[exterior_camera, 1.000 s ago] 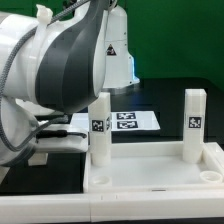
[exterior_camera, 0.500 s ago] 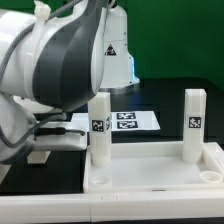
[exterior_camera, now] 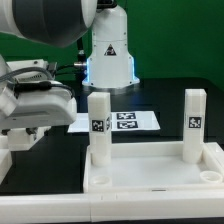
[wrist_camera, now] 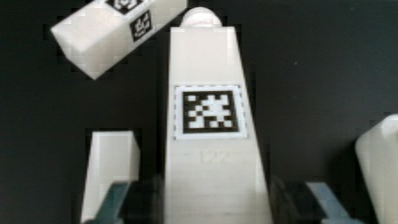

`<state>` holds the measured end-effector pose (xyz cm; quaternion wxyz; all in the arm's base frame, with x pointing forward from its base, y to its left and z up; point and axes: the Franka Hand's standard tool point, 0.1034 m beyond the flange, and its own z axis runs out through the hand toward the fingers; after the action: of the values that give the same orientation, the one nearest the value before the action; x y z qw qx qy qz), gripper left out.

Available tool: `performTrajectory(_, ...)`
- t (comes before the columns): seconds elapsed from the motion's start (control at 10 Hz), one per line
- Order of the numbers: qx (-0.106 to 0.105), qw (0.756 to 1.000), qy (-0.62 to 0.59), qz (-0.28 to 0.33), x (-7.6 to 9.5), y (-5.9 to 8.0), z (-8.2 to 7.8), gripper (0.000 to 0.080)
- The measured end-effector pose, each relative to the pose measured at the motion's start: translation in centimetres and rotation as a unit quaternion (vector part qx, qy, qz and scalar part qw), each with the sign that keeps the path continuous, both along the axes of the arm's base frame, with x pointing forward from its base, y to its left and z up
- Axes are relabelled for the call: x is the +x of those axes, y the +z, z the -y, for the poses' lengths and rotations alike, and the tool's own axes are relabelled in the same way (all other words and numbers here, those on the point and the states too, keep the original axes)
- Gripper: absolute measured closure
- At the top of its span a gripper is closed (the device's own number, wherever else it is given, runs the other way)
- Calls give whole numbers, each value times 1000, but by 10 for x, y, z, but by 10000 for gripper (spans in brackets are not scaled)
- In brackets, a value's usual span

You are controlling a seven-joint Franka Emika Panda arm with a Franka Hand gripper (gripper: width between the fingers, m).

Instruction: Assemble desk

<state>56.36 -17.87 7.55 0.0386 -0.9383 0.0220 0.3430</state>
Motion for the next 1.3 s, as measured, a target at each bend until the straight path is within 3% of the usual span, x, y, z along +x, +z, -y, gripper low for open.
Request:
performTrajectory(0.1, -6, 999, -4, 35, 4, 7, -2, 518)
performTrajectory(0.2, -6, 999, -17, 45, 11, 28, -13, 518)
performTrajectory(0.3, -19, 996, -26, 87, 33, 49, -26, 518)
performTrajectory(0.4, -34, 989, -33, 139, 42, 68, -43, 518)
performTrajectory(0.5, -45, 986, -52, 154, 25, 62, -54, 518)
performTrajectory(0.6, -47, 980, -45, 186, 25, 56, -48, 518)
performTrajectory(0.8, -59, 966, -43, 250, 37, 61, -50, 518)
performTrajectory(1.0, -67, 930, -33, 360, 70, 102, -100, 518)
performTrajectory(1.1, -67, 916, -37, 394, 77, 115, -122, 518)
performTrajectory(1.2, -72, 906, -58, 414, 80, 118, -145, 518)
performTrajectory(1.3, -72, 893, -55, 441, 83, 116, -152, 518)
